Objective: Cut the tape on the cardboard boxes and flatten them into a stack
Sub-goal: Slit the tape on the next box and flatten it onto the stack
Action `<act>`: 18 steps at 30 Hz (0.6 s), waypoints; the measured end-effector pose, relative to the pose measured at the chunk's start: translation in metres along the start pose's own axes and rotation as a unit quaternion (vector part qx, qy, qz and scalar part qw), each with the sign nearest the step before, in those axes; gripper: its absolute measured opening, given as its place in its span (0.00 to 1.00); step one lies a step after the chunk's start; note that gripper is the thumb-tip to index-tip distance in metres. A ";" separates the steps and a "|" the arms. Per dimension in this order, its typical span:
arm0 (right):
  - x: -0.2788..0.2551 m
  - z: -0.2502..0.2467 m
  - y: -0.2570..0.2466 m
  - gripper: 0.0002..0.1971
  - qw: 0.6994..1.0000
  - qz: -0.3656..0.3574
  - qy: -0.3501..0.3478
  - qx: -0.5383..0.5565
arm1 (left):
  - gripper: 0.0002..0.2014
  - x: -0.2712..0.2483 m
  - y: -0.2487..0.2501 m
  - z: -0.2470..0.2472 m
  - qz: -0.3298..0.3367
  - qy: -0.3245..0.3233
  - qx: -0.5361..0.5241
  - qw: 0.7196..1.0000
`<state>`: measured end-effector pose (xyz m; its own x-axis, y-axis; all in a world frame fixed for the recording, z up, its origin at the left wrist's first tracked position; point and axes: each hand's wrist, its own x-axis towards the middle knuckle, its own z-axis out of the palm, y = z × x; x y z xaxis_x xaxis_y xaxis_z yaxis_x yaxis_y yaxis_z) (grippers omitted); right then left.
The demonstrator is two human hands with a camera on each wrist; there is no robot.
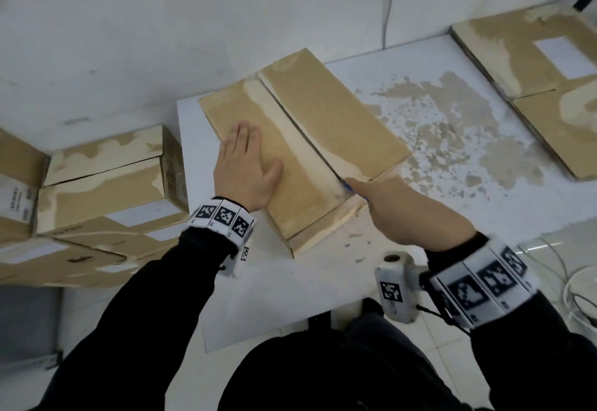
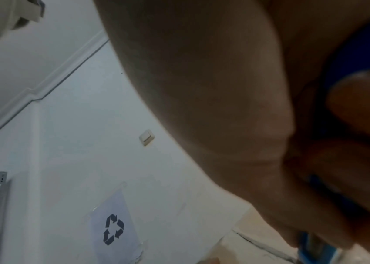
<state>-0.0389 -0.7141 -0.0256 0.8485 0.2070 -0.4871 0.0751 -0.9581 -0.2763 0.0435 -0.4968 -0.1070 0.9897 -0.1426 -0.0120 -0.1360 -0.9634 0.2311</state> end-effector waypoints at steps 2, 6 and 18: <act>-0.010 0.011 0.005 0.33 0.999 0.005 0.017 0.029 | 0.35 0.001 -0.001 -0.001 0.004 -0.002 -0.002 1.000; -0.019 0.027 0.007 0.38 0.999 0.017 0.044 0.025 | 0.33 0.002 0.000 -0.003 0.012 -0.017 0.018 1.000; -0.023 0.039 0.012 0.38 0.996 0.017 0.069 0.050 | 0.47 0.027 0.055 -0.060 0.342 -0.282 0.174 0.879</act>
<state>-0.0782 -0.7221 -0.0502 0.9141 0.1387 -0.3811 -0.0022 -0.9380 -0.3467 0.0650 -0.5399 -0.0361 0.5044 -0.7113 -0.4895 -0.7936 -0.6053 0.0617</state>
